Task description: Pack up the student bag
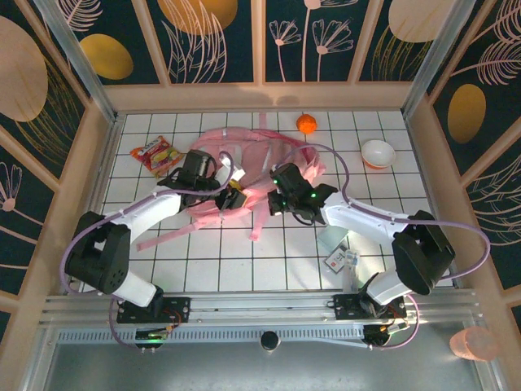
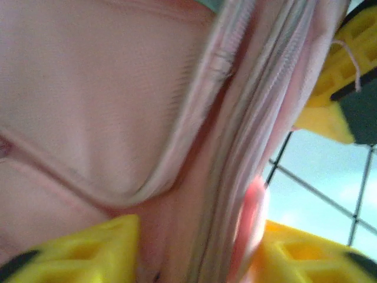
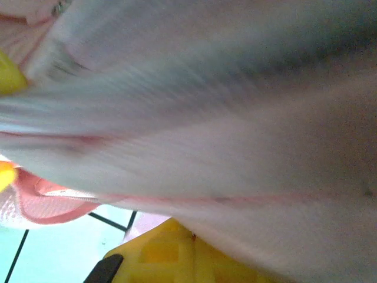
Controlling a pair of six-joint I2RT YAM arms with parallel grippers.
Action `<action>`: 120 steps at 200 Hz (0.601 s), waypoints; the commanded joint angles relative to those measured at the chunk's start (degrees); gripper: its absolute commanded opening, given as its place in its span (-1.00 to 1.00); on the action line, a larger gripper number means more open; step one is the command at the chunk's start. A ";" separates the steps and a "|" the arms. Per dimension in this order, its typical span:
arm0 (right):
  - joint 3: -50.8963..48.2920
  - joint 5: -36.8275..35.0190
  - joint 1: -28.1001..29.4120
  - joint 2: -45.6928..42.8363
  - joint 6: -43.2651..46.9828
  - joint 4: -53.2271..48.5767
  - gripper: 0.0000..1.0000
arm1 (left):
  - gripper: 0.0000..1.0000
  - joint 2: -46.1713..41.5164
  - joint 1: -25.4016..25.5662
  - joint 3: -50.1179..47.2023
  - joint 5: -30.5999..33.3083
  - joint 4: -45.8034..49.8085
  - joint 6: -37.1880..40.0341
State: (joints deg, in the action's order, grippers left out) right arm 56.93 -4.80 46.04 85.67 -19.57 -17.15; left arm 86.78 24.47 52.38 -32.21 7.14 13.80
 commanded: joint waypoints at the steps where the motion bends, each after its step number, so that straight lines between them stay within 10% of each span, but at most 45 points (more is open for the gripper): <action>1: 0.79 6.88 -0.95 -0.73 0.28 1.85 -1.00 | 0.30 -4.78 -1.00 -1.53 3.20 0.78 4.54; 61: 5.56 24.31 -1.38 0.51 -5.78 1.47 -1.00 | 0.32 -18.19 4.73 -12.45 2.86 -9.14 24.73; 120: 9.67 34.21 -3.07 2.02 -8.74 1.72 -1.00 | 0.15 -16.32 7.79 -15.93 6.80 -13.82 28.26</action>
State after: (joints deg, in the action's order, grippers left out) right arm 62.63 21.67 43.90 87.94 -26.48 -17.82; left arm 68.88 31.55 38.17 -27.38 -1.48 38.63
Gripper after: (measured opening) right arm 0.047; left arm 0.604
